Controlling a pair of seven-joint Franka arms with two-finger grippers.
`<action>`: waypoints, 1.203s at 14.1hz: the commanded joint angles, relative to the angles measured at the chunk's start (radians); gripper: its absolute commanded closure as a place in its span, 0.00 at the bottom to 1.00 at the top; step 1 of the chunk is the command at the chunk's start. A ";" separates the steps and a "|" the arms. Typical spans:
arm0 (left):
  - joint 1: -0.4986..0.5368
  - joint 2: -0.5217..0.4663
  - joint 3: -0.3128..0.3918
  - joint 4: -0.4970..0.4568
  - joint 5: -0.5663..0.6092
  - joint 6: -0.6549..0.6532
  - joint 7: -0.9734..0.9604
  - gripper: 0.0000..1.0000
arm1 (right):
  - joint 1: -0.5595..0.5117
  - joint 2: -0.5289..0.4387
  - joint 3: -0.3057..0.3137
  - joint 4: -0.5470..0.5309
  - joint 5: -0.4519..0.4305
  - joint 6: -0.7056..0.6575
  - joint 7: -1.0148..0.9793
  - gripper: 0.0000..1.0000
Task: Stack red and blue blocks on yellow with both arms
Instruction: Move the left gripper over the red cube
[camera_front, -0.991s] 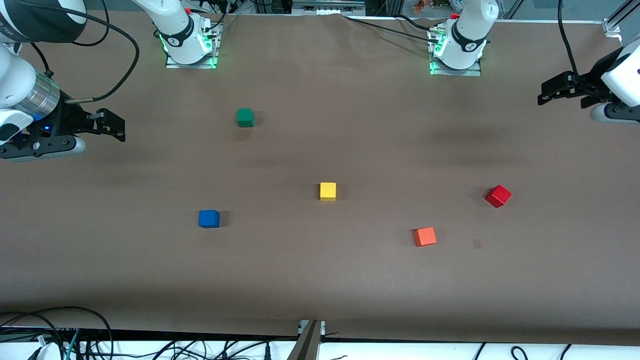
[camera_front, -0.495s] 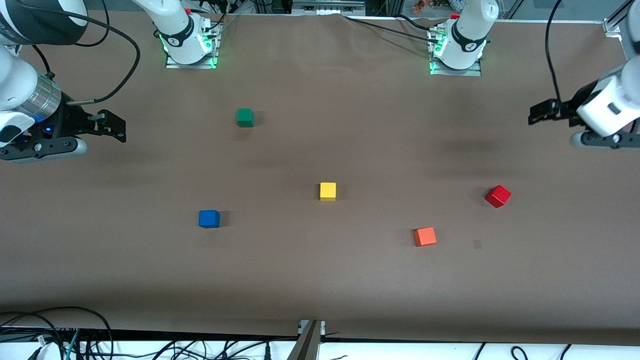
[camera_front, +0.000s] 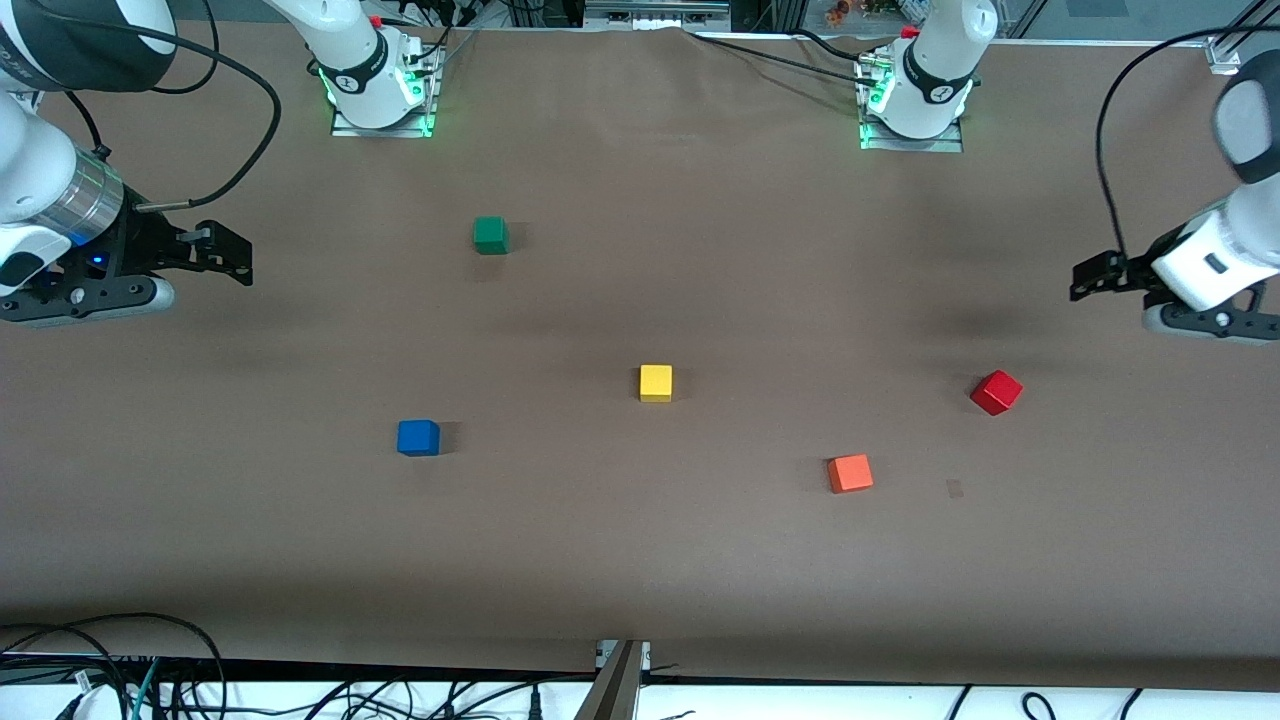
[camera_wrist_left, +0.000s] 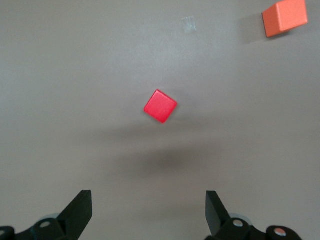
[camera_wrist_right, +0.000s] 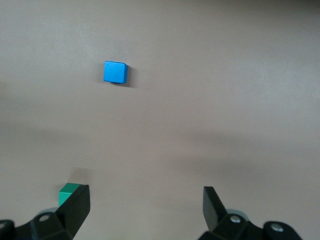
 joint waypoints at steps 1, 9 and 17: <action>-0.006 -0.044 0.008 -0.120 0.019 0.141 -0.038 0.00 | -0.001 -0.005 -0.001 -0.004 -0.008 0.003 -0.004 0.00; -0.020 0.131 0.004 -0.158 0.022 0.457 -0.034 0.00 | -0.001 -0.005 0.001 -0.004 -0.008 0.003 -0.002 0.00; -0.009 0.182 0.002 -0.230 0.004 0.427 -0.126 0.00 | -0.001 -0.005 -0.001 -0.004 -0.008 0.003 -0.002 0.00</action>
